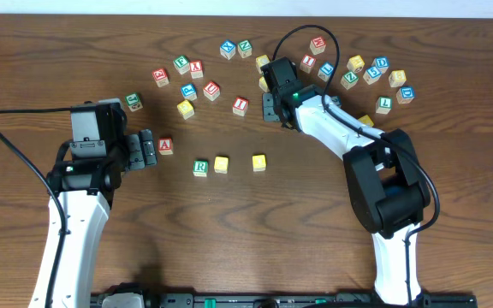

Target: Spell out ROBOT

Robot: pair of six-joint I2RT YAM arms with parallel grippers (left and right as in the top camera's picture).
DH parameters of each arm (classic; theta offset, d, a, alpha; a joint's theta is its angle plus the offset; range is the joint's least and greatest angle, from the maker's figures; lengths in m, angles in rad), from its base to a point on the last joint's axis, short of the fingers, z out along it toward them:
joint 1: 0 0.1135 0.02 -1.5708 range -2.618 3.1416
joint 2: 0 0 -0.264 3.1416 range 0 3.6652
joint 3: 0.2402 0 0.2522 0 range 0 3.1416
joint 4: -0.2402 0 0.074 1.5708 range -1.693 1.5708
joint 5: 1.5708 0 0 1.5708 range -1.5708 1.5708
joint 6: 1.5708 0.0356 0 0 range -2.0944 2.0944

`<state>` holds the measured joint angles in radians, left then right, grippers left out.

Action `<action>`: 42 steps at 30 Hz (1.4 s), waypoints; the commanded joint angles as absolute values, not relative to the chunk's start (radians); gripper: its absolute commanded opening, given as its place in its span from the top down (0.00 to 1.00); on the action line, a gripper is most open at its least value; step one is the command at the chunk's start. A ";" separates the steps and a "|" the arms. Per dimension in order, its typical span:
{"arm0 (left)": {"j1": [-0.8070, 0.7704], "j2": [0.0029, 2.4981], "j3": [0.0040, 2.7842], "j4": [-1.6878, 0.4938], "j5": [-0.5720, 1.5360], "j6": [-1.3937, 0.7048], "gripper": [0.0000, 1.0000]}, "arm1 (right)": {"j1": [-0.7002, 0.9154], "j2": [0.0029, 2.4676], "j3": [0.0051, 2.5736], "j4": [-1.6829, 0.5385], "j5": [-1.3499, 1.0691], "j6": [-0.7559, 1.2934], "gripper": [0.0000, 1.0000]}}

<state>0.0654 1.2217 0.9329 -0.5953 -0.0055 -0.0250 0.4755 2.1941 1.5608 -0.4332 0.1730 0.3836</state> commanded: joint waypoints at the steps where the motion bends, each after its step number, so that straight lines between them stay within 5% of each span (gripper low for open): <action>1: 0.069 1.222 0.962 -0.598 -0.007 -0.021 0.04 | 0.478 2.207 1.572 -0.438 0.185 0.397 0.72; 7: 0.069 1.222 0.962 -0.598 -0.007 -0.021 0.04 | 0.478 2.207 1.572 -0.469 0.185 0.408 0.78; 26: 0.069 1.222 0.962 -0.598 -0.007 -0.021 0.04 | 0.478 2.099 1.591 -0.495 0.206 0.406 0.77; 42: 0.069 1.222 0.962 -0.598 -0.007 -0.021 0.04 | 0.519 1.840 1.591 -0.727 0.273 0.472 0.81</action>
<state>0.0654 1.2217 0.9329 -0.5949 -0.0051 -0.0250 0.4877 1.8896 1.5734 -0.6930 0.2356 0.4198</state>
